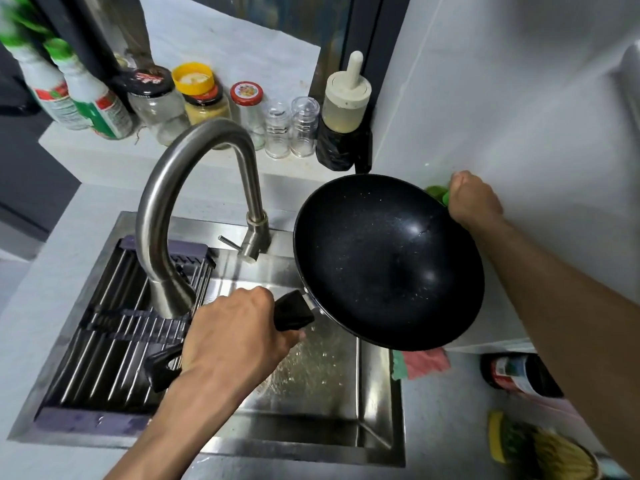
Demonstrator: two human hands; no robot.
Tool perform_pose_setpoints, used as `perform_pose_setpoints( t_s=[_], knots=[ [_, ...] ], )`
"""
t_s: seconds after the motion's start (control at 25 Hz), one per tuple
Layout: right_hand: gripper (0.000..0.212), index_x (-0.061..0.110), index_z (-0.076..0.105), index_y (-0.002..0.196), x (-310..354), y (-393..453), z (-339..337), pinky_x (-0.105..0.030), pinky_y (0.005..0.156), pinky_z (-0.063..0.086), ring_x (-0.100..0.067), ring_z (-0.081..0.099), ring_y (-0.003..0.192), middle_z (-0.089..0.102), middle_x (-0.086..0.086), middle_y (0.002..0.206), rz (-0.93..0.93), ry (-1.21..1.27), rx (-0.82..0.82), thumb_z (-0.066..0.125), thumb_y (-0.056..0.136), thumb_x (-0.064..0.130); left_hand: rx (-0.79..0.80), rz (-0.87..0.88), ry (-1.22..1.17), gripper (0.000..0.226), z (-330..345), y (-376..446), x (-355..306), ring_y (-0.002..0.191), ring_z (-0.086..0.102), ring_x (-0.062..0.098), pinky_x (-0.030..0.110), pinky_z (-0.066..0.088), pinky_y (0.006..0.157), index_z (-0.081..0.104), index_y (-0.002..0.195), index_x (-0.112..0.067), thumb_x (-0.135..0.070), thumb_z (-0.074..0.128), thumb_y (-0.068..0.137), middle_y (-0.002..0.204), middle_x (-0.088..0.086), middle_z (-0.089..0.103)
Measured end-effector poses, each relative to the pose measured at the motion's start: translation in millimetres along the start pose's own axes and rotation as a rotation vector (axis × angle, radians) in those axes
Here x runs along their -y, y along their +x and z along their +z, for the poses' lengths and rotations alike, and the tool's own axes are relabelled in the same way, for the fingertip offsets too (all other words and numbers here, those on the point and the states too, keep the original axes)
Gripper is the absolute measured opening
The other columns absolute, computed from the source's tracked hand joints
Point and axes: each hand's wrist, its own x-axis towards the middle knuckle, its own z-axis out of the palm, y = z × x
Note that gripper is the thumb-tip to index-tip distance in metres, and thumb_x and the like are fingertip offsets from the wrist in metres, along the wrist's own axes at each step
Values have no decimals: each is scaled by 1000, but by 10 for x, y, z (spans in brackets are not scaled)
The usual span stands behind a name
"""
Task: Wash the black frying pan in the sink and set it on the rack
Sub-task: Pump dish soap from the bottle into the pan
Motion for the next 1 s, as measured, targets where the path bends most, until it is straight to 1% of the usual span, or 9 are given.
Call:
perform_pose_setpoints(
  t_s=[0.08, 0.16, 0.32, 0.44, 0.56, 0.72, 0.88, 0.92, 1.0],
  knots=[
    [45, 1, 54, 123, 34, 15, -24, -46, 99, 41, -44, 53, 120, 55, -27, 131, 14, -9, -23, 23, 106, 29, -1, 5, 9, 58, -2, -18, 32, 86, 66, 23, 31, 36, 61, 58, 89, -24, -80, 53, 73, 91, -2, 68],
    [46, 2, 54, 120, 31, 21, 38, -48, 98, 42, -44, 54, 118, 57, -27, 128, 13, -28, -53, 22, 106, 30, -2, -6, -3, 59, 19, -1, 43, 86, 66, 22, 31, 37, 61, 59, 89, -24, -80, 53, 72, 90, -2, 68],
    [45, 7, 56, 123, 65, -13, -3, -47, 100, 42, -42, 54, 120, 56, -23, 131, 54, -40, -26, 23, 104, 32, 28, -20, -49, 59, 47, -39, 56, 86, 66, 22, 31, 39, 63, 61, 91, -25, -79, 55, 72, 90, -3, 68],
    [44, 4, 56, 124, 101, 12, -3, -48, 101, 41, -43, 52, 122, 55, -25, 133, 65, -31, -44, 24, 104, 28, 26, -22, -37, 59, 89, -17, 88, 88, 66, 22, 31, 40, 64, 62, 94, -25, -79, 55, 71, 92, -3, 68],
    [43, 0, 53, 124, 71, 1, 36, -48, 101, 41, -44, 51, 124, 54, -26, 134, 57, -43, -24, 23, 105, 25, 39, -11, -23, 58, 88, -4, 53, 89, 67, 21, 30, 36, 62, 61, 94, -25, -78, 55, 73, 94, -3, 69],
    [44, 1, 53, 124, 77, 15, 10, -47, 100, 41, -44, 52, 122, 55, -26, 132, 79, -50, -45, 23, 105, 28, 36, -18, -37, 59, 107, 13, 79, 87, 67, 21, 31, 38, 62, 61, 92, -24, -79, 55, 72, 91, -3, 69],
    [46, 1, 51, 125, 41, 18, -41, -49, 103, 39, -45, 50, 123, 52, -28, 135, 31, -29, 39, 23, 106, 32, 27, -16, -53, 56, 164, -15, 88, 88, 67, 22, 31, 37, 62, 60, 91, -24, -77, 55, 74, 92, -2, 69],
    [48, 1, 51, 127, 58, -22, -66, -50, 104, 39, -45, 49, 124, 50, -27, 137, 11, -25, 12, 23, 106, 34, 35, -16, -62, 56, 202, -44, 108, 87, 67, 21, 31, 38, 61, 60, 91, -24, -77, 55, 74, 91, -3, 69],
    [48, 4, 52, 130, 153, -222, -107, -49, 101, 39, -44, 46, 125, 46, -21, 142, -23, 17, -173, 29, 106, 38, 45, -28, -83, 56, 324, -106, 185, 85, 68, 21, 31, 41, 61, 59, 89, -25, -78, 54, 74, 89, -3, 69]
  ],
)
